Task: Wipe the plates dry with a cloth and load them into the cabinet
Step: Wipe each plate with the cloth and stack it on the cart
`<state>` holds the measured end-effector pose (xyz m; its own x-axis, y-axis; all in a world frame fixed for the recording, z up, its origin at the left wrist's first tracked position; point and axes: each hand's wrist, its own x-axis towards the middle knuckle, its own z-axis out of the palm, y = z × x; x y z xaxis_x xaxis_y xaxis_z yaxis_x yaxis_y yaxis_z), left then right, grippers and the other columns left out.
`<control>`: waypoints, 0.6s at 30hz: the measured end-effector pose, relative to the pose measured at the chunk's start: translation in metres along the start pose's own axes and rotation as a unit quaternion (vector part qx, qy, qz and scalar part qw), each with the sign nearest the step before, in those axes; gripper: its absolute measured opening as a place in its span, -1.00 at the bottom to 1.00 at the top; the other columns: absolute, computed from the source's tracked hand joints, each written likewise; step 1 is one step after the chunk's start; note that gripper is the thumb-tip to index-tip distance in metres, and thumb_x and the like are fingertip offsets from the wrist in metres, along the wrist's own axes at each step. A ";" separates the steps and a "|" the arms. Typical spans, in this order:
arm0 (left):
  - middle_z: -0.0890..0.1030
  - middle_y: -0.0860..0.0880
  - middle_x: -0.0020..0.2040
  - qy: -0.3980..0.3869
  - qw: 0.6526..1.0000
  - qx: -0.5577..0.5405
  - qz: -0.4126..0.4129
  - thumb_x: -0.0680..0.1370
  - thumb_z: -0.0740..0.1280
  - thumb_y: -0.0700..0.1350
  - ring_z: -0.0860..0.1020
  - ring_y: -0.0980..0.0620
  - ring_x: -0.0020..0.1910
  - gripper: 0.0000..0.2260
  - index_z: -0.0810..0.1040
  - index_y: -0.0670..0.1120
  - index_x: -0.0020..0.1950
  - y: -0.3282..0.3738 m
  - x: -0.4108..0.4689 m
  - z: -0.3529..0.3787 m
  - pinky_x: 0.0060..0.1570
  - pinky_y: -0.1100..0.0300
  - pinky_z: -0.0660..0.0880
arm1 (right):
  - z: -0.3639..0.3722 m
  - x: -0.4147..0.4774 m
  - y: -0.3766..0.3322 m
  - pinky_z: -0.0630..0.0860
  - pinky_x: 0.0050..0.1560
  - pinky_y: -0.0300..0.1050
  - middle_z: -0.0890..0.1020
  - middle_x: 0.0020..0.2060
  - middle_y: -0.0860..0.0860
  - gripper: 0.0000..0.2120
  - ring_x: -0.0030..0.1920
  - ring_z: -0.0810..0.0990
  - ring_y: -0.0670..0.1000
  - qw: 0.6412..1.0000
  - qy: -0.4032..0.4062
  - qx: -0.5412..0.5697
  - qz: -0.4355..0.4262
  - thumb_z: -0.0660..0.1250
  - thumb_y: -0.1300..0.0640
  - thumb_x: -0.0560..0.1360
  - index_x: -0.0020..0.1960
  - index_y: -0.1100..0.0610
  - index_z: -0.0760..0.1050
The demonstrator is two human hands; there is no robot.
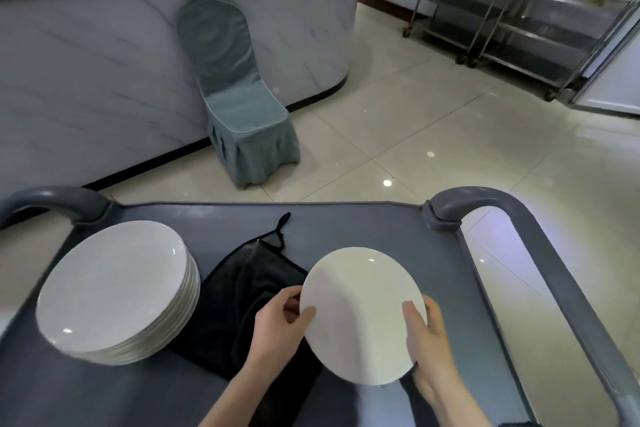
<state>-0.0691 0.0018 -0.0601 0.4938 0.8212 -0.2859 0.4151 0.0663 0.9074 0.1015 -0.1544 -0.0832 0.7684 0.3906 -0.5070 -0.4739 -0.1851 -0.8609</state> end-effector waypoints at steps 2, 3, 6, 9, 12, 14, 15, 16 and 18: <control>0.70 0.03 -0.15 -0.008 0.998 -0.062 -0.010 0.60 0.33 -0.18 0.66 0.07 -0.19 -0.82 0.68 0.04 0.08 -0.005 0.002 -0.018 -0.18 0.13 0.64 | 0.019 0.001 0.000 0.56 -0.18 -0.07 0.68 0.03 -0.04 -0.88 -0.05 0.67 -0.02 1.000 0.025 -0.003 -0.014 0.25 0.09 0.63 0.12 -0.07 0.51; 0.71 0.07 -0.11 -0.001 0.998 -0.055 0.005 0.62 0.28 -0.17 0.67 0.10 -0.13 -0.79 0.68 0.06 0.08 -0.010 0.003 -0.027 -0.11 0.11 0.64 | 0.027 0.001 0.000 0.55 -0.21 -0.10 0.69 0.02 -0.04 -0.89 -0.10 0.68 -0.06 0.999 0.030 -0.005 -0.019 0.25 0.09 0.63 0.10 -0.04 0.53; 0.62 0.12 0.17 0.100 0.981 0.136 0.092 0.59 0.32 -0.19 0.55 0.09 0.20 -0.74 0.61 0.00 0.26 -0.039 0.011 -0.051 0.20 0.19 0.46 | 0.045 0.002 -0.001 0.58 -0.12 -0.08 0.73 -0.01 -0.03 -0.86 -0.04 0.71 0.00 1.000 0.020 -0.014 -0.008 0.28 0.06 0.62 0.08 0.00 0.61; 0.22 -0.05 0.57 0.055 0.945 0.313 0.077 0.61 0.31 -0.07 0.12 -0.08 0.58 -0.45 0.24 -0.11 0.57 -0.070 0.019 -0.066 0.52 0.06 0.14 | 0.055 0.001 -0.001 0.61 -0.06 -0.02 0.75 -0.06 -0.01 -0.84 -0.04 0.72 0.07 1.000 0.015 -0.011 0.010 0.31 0.05 0.61 0.00 0.00 0.67; -0.31 0.07 0.59 -0.052 0.904 0.420 0.060 0.66 0.12 0.11 -0.29 -0.02 0.58 -0.39 -0.10 0.08 0.63 -0.092 0.023 -0.063 0.53 -0.07 -0.17 | 0.061 -0.003 -0.003 0.61 -0.15 -0.06 0.76 -0.09 -0.03 -0.85 -0.08 0.73 0.05 1.000 0.020 -0.015 0.014 0.34 0.02 0.59 0.01 0.02 0.67; -0.44 0.12 0.52 -0.066 0.891 0.444 0.071 0.66 0.03 0.14 -0.42 -0.06 0.52 -0.43 -0.17 0.17 0.61 -0.096 0.023 -0.054 0.50 -0.17 -0.25 | 0.062 -0.005 -0.005 0.61 -0.15 -0.06 0.76 -0.10 -0.03 -0.84 -0.08 0.73 0.06 0.999 0.026 -0.014 0.017 0.36 -0.01 0.58 0.01 0.03 0.67; -0.47 0.12 0.51 -0.068 0.884 0.456 0.070 0.66 0.00 0.15 -0.48 -0.09 0.47 -0.44 -0.20 0.19 0.60 -0.096 0.023 -0.049 0.47 -0.22 -0.28 | 0.061 -0.006 -0.006 0.62 -0.13 -0.04 0.76 -0.10 -0.03 -0.83 -0.08 0.73 0.06 0.999 0.028 -0.014 0.018 0.36 -0.02 0.57 0.02 0.04 0.67; -0.49 0.11 0.50 -0.071 0.877 0.471 0.068 0.65 -0.02 0.16 -0.53 -0.12 0.43 -0.43 -0.23 0.20 0.59 -0.095 0.023 -0.045 0.45 -0.26 -0.30 | 0.060 -0.007 -0.007 0.63 -0.11 -0.02 0.76 -0.10 -0.02 -0.81 -0.07 0.73 0.07 0.999 0.030 -0.014 0.019 0.36 -0.03 0.57 0.04 0.06 0.66; -0.51 0.10 0.50 -0.085 0.859 0.500 0.071 0.63 -0.01 0.17 -0.58 -0.18 0.38 -0.40 -0.28 0.22 0.58 -0.094 0.024 -0.032 0.42 -0.35 -0.31 | 0.057 -0.008 -0.008 0.63 -0.07 0.00 0.76 -0.09 -0.01 -0.78 -0.05 0.73 0.08 0.999 0.035 -0.012 0.018 0.36 -0.04 0.58 0.06 0.08 0.65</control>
<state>-0.1207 0.0338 -0.1429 0.6627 0.6806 -0.3124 0.7484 -0.6169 0.2436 0.0745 -0.1049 -0.0693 0.7796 0.3204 -0.5381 -0.4914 -0.2198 -0.8428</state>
